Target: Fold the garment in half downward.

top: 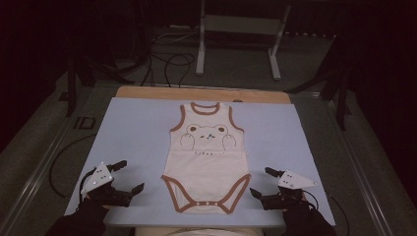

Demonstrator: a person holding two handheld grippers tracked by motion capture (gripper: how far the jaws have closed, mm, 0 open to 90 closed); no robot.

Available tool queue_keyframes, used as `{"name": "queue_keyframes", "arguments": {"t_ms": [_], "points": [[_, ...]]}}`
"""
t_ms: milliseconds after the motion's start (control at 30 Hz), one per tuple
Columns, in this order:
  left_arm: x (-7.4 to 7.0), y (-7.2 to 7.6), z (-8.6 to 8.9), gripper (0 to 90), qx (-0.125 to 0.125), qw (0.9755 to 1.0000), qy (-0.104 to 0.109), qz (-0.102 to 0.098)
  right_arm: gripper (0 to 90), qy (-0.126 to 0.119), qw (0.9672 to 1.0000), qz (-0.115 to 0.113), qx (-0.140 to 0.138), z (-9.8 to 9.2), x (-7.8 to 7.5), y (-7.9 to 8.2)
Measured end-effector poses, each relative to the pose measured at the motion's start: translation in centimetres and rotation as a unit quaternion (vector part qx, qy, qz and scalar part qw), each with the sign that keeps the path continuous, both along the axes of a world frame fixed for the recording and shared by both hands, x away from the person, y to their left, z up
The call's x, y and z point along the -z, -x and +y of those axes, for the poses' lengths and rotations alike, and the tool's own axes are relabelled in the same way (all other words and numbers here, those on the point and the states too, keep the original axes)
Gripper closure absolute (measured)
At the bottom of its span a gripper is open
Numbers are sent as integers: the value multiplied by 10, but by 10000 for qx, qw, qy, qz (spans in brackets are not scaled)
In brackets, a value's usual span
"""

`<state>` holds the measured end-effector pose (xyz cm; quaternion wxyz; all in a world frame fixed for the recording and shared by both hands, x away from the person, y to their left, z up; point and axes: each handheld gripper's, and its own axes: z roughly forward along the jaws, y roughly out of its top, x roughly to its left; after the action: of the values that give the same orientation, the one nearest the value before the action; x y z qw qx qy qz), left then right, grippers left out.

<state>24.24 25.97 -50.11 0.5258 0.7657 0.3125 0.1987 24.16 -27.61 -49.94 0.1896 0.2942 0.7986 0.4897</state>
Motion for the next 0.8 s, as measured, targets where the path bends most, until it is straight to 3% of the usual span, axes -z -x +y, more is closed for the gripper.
{"name": "queue_keyframes", "arguments": {"t_ms": [267, 667, 800], "points": [[0, -2, -2, 2, 25, 10000, -13, -1, 90, 154, 9999, -24, -39, 2, 2, 0], [-2, -1, -6, 2, 48, 10000, -77, 28, 90, 12, 10000, -36, 35, 5, -5, 2], [-4, 0, -8, 2, 61, 9999, -101, 17, 90, -177, 9998, -73, 85, 4, -10, 3]]}}
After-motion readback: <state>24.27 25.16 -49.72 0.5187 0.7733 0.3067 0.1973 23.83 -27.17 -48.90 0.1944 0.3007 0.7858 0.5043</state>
